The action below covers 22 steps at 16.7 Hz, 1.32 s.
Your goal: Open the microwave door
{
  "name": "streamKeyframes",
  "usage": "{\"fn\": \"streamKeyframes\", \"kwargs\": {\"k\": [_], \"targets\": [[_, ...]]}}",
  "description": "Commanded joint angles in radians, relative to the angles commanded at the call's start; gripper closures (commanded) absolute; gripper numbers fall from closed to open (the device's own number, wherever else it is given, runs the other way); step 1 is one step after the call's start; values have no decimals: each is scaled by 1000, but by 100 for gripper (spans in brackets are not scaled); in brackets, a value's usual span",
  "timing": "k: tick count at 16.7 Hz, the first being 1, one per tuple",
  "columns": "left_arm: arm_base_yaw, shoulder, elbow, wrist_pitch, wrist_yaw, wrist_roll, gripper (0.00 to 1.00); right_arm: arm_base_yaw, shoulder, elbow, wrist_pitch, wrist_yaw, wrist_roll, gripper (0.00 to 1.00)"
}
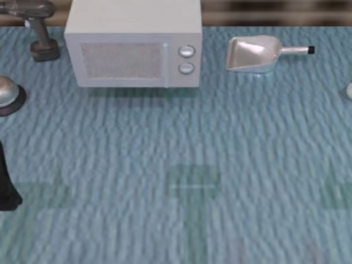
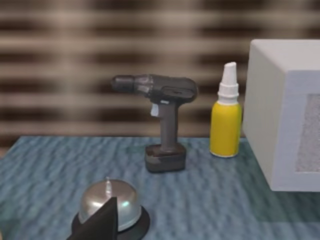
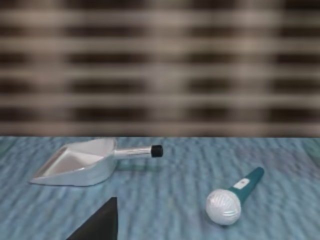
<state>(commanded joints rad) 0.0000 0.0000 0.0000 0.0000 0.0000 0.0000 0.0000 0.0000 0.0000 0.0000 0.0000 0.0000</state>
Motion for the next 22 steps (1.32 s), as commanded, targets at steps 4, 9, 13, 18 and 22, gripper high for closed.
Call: {"fn": "streamKeyframes", "kwargs": {"k": [4, 9, 13, 18, 22], "targets": [[-12, 30, 29, -23, -5, -7, 0, 0, 0, 0, 0, 0, 0, 0], [-98, 293, 283, -192, -49, -74, 0, 0, 0, 0, 0, 0, 0, 0], [-204, 668, 655, -385, -100, -171, 0, 0, 0, 0, 0, 0, 0, 0], [-349, 1205, 1230, -634, -168, -314, 0, 0, 0, 0, 0, 0, 0, 0], [-458, 1605, 1657, -826, -219, -419, 0, 0, 0, 0, 0, 0, 0, 0]]}}
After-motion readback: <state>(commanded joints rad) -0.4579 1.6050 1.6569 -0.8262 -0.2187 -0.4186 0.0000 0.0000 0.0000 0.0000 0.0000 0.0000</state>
